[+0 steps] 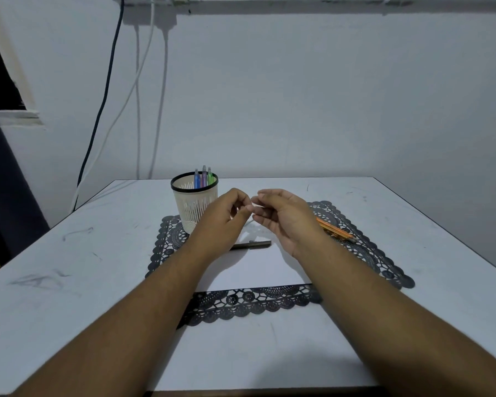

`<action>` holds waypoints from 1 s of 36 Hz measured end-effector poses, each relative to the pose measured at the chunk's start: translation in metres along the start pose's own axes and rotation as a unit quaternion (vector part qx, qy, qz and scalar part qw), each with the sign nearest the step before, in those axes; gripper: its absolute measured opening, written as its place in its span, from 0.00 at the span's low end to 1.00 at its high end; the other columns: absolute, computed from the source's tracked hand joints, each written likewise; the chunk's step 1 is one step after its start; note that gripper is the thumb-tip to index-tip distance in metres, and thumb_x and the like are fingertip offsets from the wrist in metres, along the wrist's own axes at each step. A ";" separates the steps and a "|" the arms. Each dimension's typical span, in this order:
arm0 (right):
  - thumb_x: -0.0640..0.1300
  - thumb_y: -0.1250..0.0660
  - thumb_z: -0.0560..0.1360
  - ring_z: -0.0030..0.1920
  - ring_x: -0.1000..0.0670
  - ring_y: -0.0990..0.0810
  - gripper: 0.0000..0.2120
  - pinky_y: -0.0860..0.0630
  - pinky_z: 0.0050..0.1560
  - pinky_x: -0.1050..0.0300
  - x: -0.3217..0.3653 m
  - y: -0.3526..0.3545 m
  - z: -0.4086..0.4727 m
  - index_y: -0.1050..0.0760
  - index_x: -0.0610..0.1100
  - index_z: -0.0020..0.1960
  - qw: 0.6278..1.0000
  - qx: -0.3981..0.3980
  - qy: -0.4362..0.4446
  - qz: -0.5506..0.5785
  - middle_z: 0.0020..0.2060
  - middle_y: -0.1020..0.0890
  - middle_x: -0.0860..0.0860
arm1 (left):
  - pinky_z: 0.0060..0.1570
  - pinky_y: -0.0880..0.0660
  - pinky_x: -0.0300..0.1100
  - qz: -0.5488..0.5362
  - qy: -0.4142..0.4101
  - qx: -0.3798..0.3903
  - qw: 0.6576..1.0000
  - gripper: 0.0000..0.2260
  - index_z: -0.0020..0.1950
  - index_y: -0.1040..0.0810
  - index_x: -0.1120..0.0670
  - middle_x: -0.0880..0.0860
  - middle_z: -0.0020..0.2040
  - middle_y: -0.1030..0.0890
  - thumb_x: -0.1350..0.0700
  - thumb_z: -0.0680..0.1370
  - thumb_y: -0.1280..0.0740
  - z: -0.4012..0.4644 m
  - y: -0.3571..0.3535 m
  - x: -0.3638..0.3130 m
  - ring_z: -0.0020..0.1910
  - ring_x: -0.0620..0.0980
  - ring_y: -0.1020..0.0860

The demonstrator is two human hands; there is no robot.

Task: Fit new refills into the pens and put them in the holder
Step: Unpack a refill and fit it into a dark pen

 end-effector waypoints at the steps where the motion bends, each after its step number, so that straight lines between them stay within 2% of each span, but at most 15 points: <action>1: 0.33 0.31 0.80 0.38 0.49 0.16 0.03 0.17 0.48 0.54 0.002 0.003 0.001 0.20 0.39 0.52 1.000 -0.008 0.003 0.002 0.43 0.14 0.44 | 0.42 0.27 0.39 0.030 0.003 0.029 0.999 0.02 0.50 0.22 0.49 0.45 0.43 0.20 0.53 0.82 0.32 0.001 -0.004 0.004 0.40 0.44 0.25; 4: 0.34 0.32 0.80 0.36 0.50 0.17 0.03 0.17 0.45 0.54 0.009 0.015 0.004 0.20 0.40 0.51 0.999 -0.032 0.016 -0.031 0.42 0.13 0.45 | 0.47 0.25 0.45 0.145 0.019 0.138 0.979 0.04 0.51 0.21 0.46 0.44 0.47 0.21 0.50 0.78 0.28 -0.003 -0.022 0.018 0.45 0.45 0.23; 7: 0.36 0.31 0.80 0.37 0.49 0.18 0.03 0.18 0.42 0.56 0.014 0.026 0.007 0.20 0.42 0.50 0.994 -0.058 0.035 -0.087 0.42 0.13 0.46 | 0.44 0.28 0.41 0.201 0.040 0.183 0.962 0.08 0.52 0.21 0.44 0.43 0.50 0.23 0.46 0.76 0.26 -0.009 -0.029 0.028 0.46 0.43 0.25; 11: 0.36 0.32 0.79 0.35 0.50 0.20 0.03 0.21 0.39 0.56 0.020 0.033 0.008 0.21 0.43 0.51 0.987 -0.080 0.052 -0.129 0.40 0.13 0.48 | 0.43 0.29 0.41 0.212 0.056 0.193 0.957 0.08 0.52 0.21 0.43 0.42 0.51 0.23 0.46 0.75 0.26 -0.010 -0.030 0.032 0.46 0.42 0.24; 16: 0.37 0.33 0.79 0.35 0.51 0.18 0.05 0.22 0.41 0.54 0.023 0.034 0.004 0.21 0.43 0.53 0.980 -0.087 0.062 -0.169 0.41 0.12 0.48 | 0.39 0.33 0.37 0.238 0.044 0.206 0.948 0.08 0.55 0.20 0.46 0.43 0.50 0.23 0.49 0.78 0.28 -0.011 -0.036 0.028 0.44 0.39 0.26; 28: 0.37 0.33 0.79 0.35 0.52 0.19 0.04 0.22 0.39 0.54 0.026 0.034 0.004 0.20 0.43 0.51 0.970 -0.089 0.071 -0.212 0.40 0.12 0.49 | 0.39 0.32 0.38 0.241 0.036 0.217 0.945 0.07 0.57 0.23 0.45 0.42 0.47 0.23 0.52 0.80 0.30 -0.011 -0.039 0.033 0.42 0.39 0.26; 36: 0.37 0.33 0.79 0.34 0.52 0.20 0.05 0.23 0.37 0.56 0.028 0.036 0.002 0.19 0.42 0.52 0.969 -0.100 0.071 -0.214 0.40 0.12 0.49 | 0.42 0.28 0.40 0.197 0.049 0.207 0.957 0.09 0.57 0.24 0.45 0.44 0.46 0.21 0.56 0.80 0.30 -0.010 -0.031 0.032 0.44 0.42 0.23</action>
Point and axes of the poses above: each hand's wrist, its own z-axis towards the middle knuckle, its own y-axis out of the back of the hand, x = y × z, the point moved 10 cm from there along z, towards the middle knuckle
